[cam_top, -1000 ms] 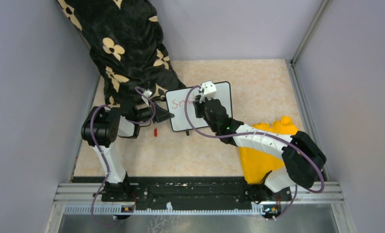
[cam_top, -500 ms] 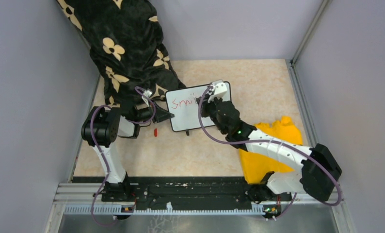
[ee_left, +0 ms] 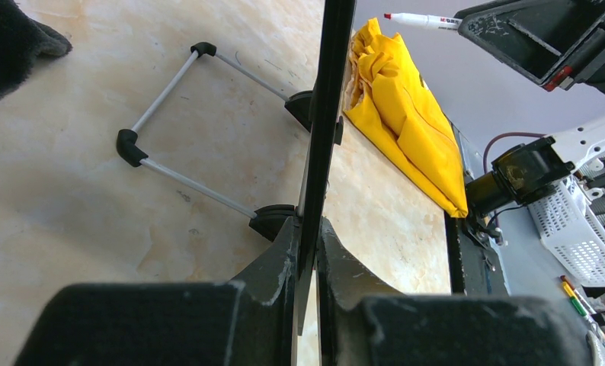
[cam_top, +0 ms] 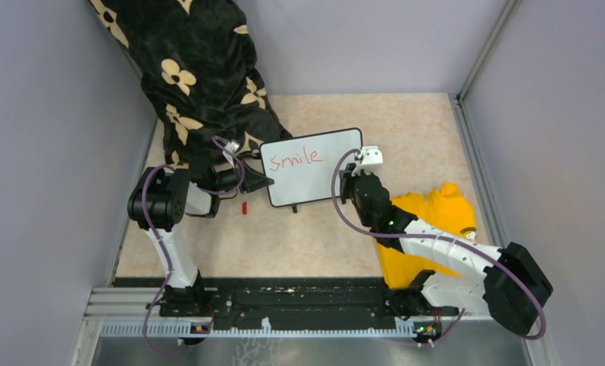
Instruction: Write a sentence on the whiteboard
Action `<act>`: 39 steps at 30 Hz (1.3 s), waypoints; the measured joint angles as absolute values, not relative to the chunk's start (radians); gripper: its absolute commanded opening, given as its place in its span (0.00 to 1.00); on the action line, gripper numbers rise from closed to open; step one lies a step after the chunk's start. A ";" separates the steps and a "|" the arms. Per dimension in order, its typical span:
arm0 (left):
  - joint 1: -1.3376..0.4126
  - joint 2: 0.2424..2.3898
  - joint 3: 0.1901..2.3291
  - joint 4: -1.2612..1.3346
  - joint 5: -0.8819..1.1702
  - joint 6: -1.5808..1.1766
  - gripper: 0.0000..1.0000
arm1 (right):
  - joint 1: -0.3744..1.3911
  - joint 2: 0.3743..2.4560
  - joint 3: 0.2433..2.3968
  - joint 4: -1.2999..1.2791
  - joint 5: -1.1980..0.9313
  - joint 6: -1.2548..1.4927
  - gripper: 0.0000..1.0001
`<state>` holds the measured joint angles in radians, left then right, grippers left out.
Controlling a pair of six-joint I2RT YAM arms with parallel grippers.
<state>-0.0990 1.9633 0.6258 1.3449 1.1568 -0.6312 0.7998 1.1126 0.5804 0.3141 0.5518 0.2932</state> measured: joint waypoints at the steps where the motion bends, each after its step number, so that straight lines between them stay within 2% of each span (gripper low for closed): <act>1: -0.100 1.963 0.626 1.345 1.157 -0.631 0.00 | 0.799 1.113 0.580 0.316 0.552 0.298 0.00; 39: -0.101 1.961 0.626 1.325 1.158 -0.611 0.00 | 0.762 1.247 0.624 0.413 0.501 0.319 0.00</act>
<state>-0.1013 1.9610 0.6262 1.3247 1.1580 -0.6106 0.7624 1.2472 0.6243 0.4133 0.5011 0.3191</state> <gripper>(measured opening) 0.136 0.126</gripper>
